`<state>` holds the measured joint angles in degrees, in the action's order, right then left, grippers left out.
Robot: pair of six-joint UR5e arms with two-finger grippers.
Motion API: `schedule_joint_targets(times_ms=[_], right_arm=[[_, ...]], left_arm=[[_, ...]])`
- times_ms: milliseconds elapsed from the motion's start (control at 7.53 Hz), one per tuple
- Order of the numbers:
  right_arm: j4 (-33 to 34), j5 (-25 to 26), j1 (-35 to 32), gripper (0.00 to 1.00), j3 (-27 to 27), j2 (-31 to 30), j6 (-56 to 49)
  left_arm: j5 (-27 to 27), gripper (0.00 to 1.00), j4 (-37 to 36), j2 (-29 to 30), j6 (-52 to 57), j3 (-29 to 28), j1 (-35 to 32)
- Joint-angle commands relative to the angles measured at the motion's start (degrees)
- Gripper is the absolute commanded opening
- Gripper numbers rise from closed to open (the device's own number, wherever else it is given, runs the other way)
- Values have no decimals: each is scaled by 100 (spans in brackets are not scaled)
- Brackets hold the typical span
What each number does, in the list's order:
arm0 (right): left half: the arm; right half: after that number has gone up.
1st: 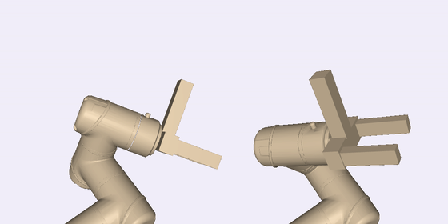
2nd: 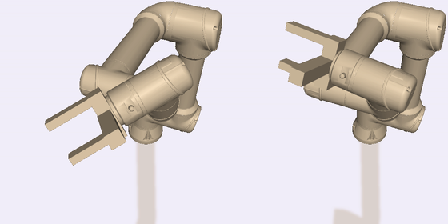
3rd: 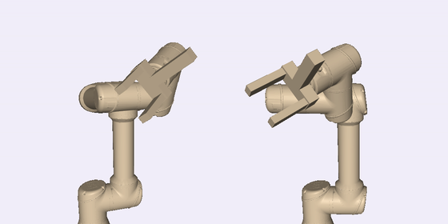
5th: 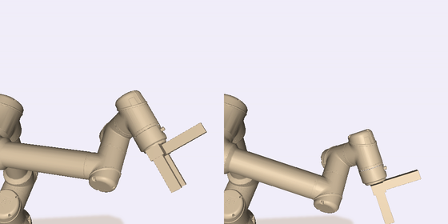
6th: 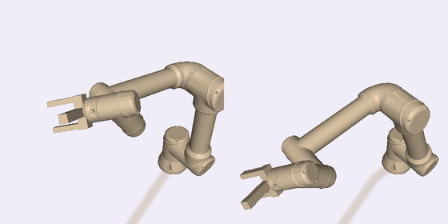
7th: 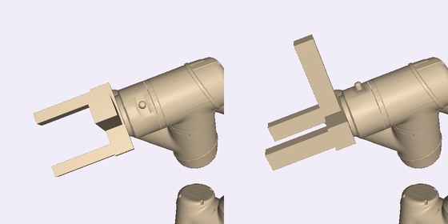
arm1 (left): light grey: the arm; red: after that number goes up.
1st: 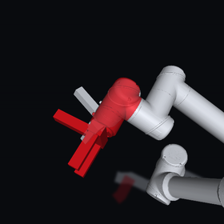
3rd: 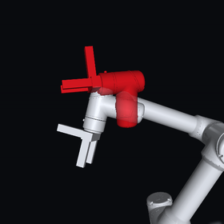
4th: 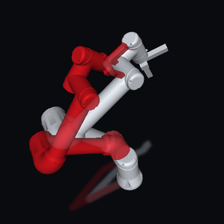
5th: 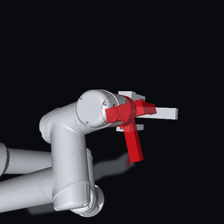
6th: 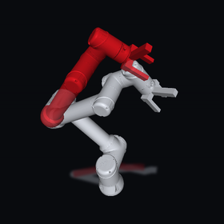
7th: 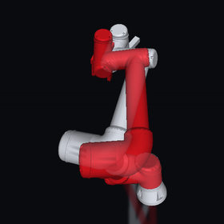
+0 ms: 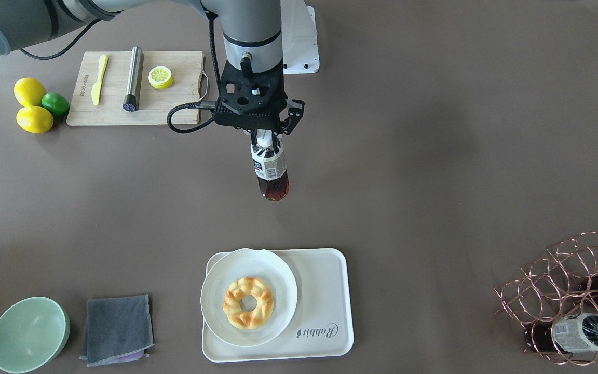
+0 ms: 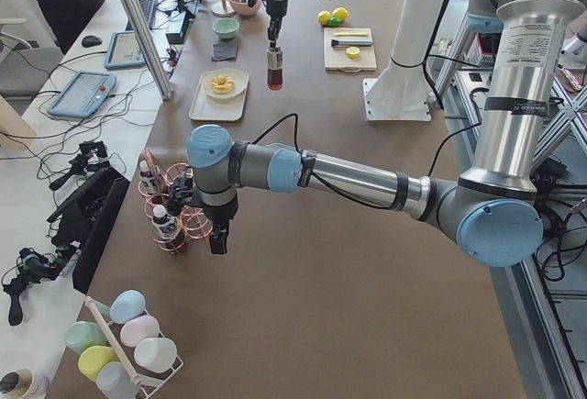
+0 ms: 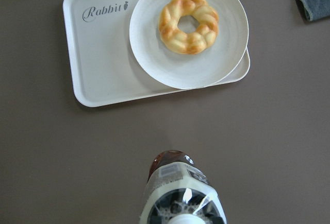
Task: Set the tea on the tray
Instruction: 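Lift the tea bottle and carry it onto the white tray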
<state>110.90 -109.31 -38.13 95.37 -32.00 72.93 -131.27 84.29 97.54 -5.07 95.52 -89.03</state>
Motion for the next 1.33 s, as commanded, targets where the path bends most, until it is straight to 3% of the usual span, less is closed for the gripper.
schedule_joint_targets(times_ms=[0, 266, 398, 531, 1062, 1195], right_arm=[[213, -54, -255, 0, -1367, 1071, -384], [-66, -46, -440, 0, -2561, 1721, -709], [-765, -90, -519, 0, -3063, 1802, -684], [-1033, -116, -616, 0, -3607, 2020, -710], [-2684, -240, -784, 0, -5287, 2443, -858], [-2809, -196, -784, 0, -5413, 2453, -998]], left_arm=[[4, 98, 0, 45, -3, -25, 0], [4, 98, 0, 37, -3, -34, 0], [13, 98, 0, 37, -3, -42, 0], [22, 98, 8, 37, -3, -42, 0], [40, 98, 9, 54, -187, -51, 105], [40, 98, 9, 63, -196, -51, 140]])
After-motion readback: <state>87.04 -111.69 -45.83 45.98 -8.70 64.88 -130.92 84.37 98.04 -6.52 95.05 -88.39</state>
